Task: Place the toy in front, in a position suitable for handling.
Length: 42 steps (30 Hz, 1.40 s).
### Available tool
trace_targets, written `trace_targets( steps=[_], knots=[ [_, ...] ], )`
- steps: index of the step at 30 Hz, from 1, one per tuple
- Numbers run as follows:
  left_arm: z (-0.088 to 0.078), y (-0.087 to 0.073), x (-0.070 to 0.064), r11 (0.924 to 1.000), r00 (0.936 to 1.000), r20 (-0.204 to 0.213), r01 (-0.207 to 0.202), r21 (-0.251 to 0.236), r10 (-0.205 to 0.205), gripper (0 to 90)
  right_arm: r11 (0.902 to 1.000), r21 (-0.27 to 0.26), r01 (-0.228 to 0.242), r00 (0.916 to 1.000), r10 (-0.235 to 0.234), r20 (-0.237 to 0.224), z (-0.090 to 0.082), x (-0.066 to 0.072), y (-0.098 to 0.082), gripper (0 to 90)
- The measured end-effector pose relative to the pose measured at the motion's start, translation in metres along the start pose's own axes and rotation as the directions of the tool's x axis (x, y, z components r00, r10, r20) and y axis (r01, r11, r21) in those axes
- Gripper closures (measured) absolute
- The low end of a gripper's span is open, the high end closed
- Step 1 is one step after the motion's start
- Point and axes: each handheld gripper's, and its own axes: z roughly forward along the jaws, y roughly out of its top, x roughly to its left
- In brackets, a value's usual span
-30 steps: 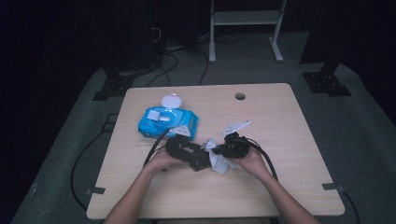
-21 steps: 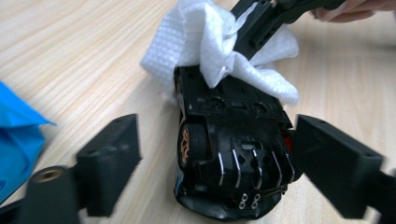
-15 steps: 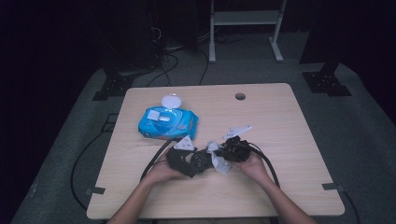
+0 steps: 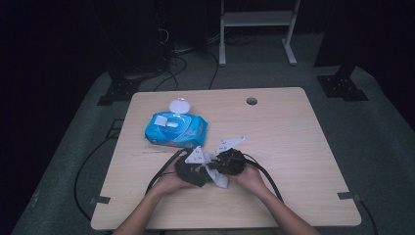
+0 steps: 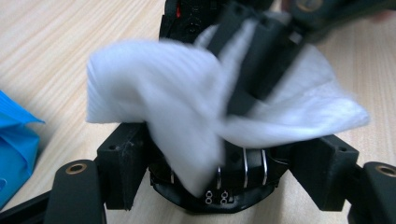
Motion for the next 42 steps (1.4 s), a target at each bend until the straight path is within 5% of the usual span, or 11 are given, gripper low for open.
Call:
trace_targets(
  steps=[4, 8, 12, 15, 20, 23, 25, 28, 32, 36, 42],
  knots=[
    [0.000, -0.001, 0.002, 1.0000, 1.0000, 0.007, 0.000, -0.005, 0.001, 25.9, 0.9997, -0.013, -0.021, 0.9956, 0.022, 0.091, -0.012, -0.017, -0.008, 86.0],
    [-0.001, 0.001, 0.001, 0.9996, 1.0000, 0.007, 0.003, -0.026, -0.003, 25.9, 0.9986, 0.007, -0.052, 0.9902, 0.051, 0.131, -0.032, -0.030, -0.022, 86.0],
    [0.000, 0.003, 0.001, 0.9994, 0.9999, 0.008, 0.007, -0.035, -0.006, 25.9, 0.9992, 0.026, -0.030, 0.9962, 0.028, 0.082, -0.036, -0.019, -0.027, 86.1],
    [0.000, 0.003, 0.001, 1.0000, 1.0000, 0.002, -0.003, -0.007, 0.003, 26.0, 0.9999, 0.011, -0.009, 0.9999, 0.009, -0.011, -0.024, -0.004, -0.019, 86.1],
    [0.001, 0.002, 0.001, 1.0000, 1.0000, 0.003, -0.002, -0.008, 0.002, 26.0, 0.9999, -0.001, 0.017, 0.9998, -0.017, -0.007, -0.006, 0.002, -0.005, 86.1],
    [0.001, 0.001, 0.002, 0.9999, 1.0000, 0.005, 0.000, -0.011, 0.000, 26.0, 1.0000, -0.002, 0.008, 0.9988, -0.008, 0.048, -0.003, -0.005, -0.001, 86.1],
    [0.001, 0.000, 0.002, 1.0000, 1.0000, 0.007, 0.001, -0.008, -0.001, 26.1, 0.9996, -0.012, -0.025, 0.9934, 0.026, 0.111, -0.009, -0.022, -0.004, 86.1],
    [0.000, 0.001, 0.003, 1.0000, 1.0000, 0.008, 0.000, -0.008, 0.000, 26.1, 0.9946, -0.027, -0.100, 0.9847, 0.103, 0.140, -0.024, -0.047, -0.014, 86.1],
    [0.000, 0.002, 0.003, 0.9998, 0.9999, 0.011, 0.006, -0.019, -0.006, 26.1, 0.9917, -0.018, -0.128, 0.9766, 0.129, 0.172, -0.043, -0.058, -0.031, 86.1],
    [0.000, 0.004, 0.004, 0.9997, 0.9999, 0.011, 0.007, -0.025, -0.006, 26.1, 0.9933, 0.001, -0.116, 0.9785, 0.114, 0.172, -0.056, -0.051, -0.046, 86.1],
    [0.001, 0.004, 0.003, 0.9998, 0.9999, 0.013, -0.004, -0.020, 0.004, 26.1, 0.9983, 0.012, -0.057, 0.9956, 0.056, 0.075, -0.046, -0.024, -0.036, 86.1]
  ],
)
